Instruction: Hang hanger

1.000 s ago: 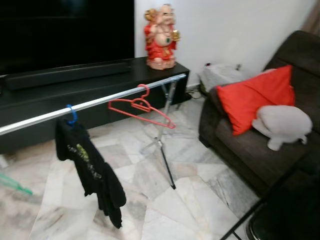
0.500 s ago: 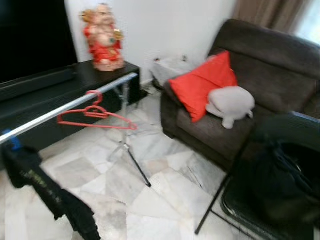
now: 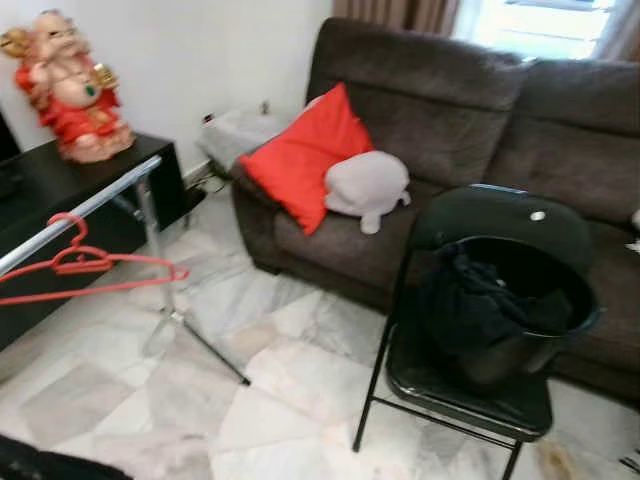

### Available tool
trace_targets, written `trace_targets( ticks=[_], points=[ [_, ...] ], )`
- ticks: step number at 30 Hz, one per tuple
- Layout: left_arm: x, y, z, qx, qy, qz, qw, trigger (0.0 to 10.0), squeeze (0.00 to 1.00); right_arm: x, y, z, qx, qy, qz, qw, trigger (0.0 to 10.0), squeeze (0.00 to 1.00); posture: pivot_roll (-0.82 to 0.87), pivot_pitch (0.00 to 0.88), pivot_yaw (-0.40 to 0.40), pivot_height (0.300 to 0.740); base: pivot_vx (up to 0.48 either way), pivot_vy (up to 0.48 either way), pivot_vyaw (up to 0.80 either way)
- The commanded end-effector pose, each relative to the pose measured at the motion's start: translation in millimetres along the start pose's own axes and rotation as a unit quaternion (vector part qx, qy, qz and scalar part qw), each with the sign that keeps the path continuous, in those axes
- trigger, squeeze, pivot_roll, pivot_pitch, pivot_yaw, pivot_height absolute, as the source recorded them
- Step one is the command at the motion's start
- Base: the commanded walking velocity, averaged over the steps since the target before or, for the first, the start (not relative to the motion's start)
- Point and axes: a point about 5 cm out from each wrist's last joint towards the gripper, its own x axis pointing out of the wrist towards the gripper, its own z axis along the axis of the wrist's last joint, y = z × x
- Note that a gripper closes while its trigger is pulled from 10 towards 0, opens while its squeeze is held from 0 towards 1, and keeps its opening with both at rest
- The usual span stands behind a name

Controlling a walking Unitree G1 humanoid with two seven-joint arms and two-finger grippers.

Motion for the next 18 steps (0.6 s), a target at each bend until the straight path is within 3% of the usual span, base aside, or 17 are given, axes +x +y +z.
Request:
trace_targets(
  ticks=[1,18],
  points=[
    [-0.3,0.2,-2.4,0.010,0.007,-0.001,1.000,10.0,0.00,-0.5,-0.1,-3.6,0.003,0.004,-0.002,1.000,10.0,0.00,0.03,0.000,0.019,0.740,0.000,0.000,-0.79],
    [-0.1,-0.6,-1.1,0.003,0.002,-0.002,1.000,10.0,0.00,-3.5,-13.5,-8.2,0.011,0.008,-0.013,1.000,10.0,0.00,0.03,0.000,0.017,0.740,0.000,0.000,-0.79]
  ],
)
